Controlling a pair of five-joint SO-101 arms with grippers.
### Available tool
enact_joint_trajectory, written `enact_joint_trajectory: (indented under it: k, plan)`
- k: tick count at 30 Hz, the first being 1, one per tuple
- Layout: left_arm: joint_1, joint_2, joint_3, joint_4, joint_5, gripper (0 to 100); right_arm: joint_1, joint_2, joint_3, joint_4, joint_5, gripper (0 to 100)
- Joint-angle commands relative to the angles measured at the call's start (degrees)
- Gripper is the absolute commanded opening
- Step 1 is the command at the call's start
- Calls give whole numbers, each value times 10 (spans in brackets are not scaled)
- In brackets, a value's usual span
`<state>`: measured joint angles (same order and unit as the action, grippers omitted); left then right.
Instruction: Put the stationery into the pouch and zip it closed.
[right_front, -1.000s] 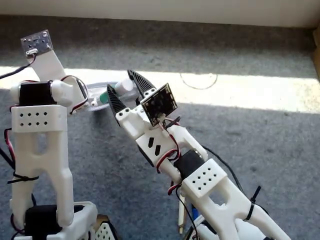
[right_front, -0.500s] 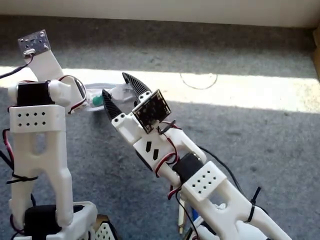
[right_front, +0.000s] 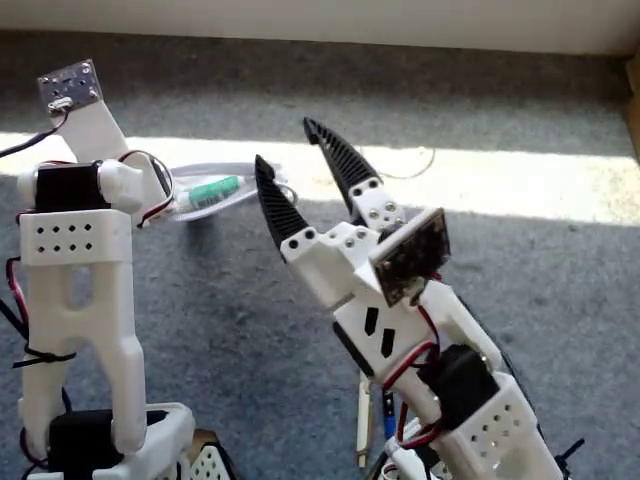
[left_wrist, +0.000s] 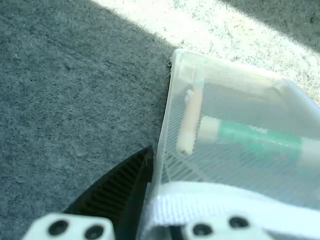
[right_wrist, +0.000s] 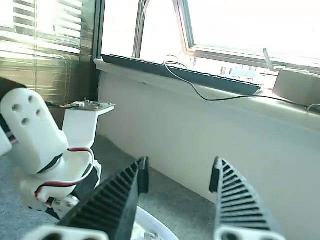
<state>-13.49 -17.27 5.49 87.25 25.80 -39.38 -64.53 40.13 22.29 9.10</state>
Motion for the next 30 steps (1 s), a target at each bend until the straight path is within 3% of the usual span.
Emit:
enact_joint_trajectory:
  k: [1,13,22,30]
  plan:
    - [-11,10,3,-6,-5,35,6,-22,-69,61,5,191]
    - [-11,10,4,-6,-5,35,1,-21,-89,197,6,191]
    - [-11,10,4,-6,-5,35,-135,-22,32,284,6,191]
    - [-11,10,4,-6,-5,35,-149,-46,134,286,3,191]
